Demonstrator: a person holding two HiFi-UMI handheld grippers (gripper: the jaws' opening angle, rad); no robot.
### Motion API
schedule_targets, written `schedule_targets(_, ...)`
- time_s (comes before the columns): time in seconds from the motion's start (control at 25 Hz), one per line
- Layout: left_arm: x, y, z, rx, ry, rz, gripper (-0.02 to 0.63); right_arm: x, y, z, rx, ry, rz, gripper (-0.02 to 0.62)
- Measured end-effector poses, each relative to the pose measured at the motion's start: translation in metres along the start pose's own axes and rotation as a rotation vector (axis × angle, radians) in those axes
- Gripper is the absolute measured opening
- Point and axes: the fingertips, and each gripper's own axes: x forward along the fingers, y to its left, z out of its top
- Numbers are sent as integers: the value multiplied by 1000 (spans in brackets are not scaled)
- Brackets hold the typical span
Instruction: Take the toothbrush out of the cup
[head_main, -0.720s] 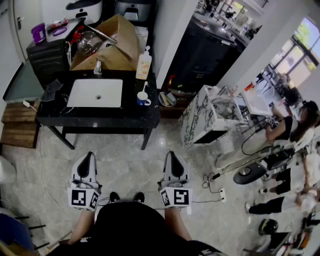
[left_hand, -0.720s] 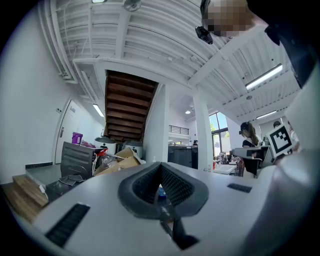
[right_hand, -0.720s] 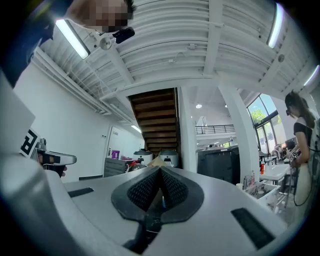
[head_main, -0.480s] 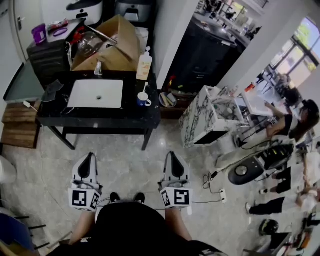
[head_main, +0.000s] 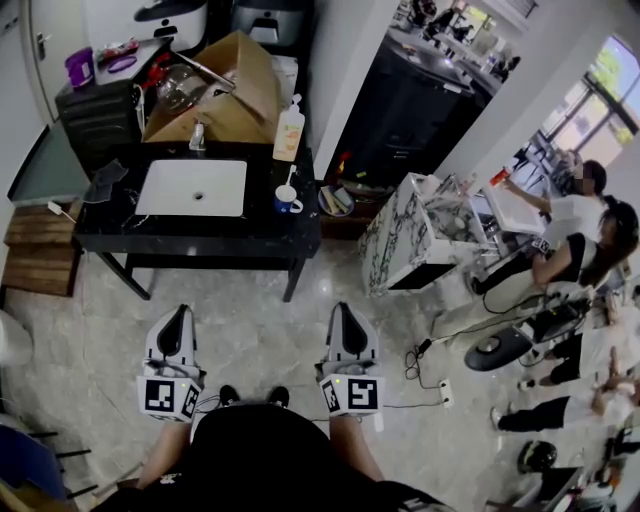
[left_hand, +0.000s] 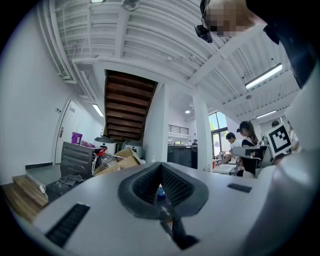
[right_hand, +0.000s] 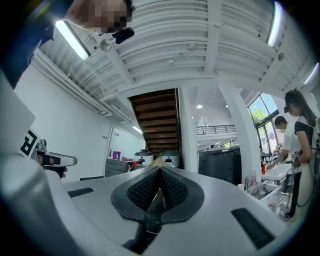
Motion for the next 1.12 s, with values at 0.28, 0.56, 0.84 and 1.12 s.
schedule_targets(0.28,0,-1,0,-1,1,-2,5,0,-2,2,-5,-12,-10,25)
schedule_targets(0.56,-1,-3,-1,-3,2,-1,5,-1,-4,1,-7,-3,-12,42)
schedule_targets(0.84,-1,-3,-2,3,1,-3,5,0,-4,-2,-3,4,-13,110)
schedule_targets(1.12,-2,-4,-3,5,4,-1,5,2,-4,-6,1,20,-6,199)
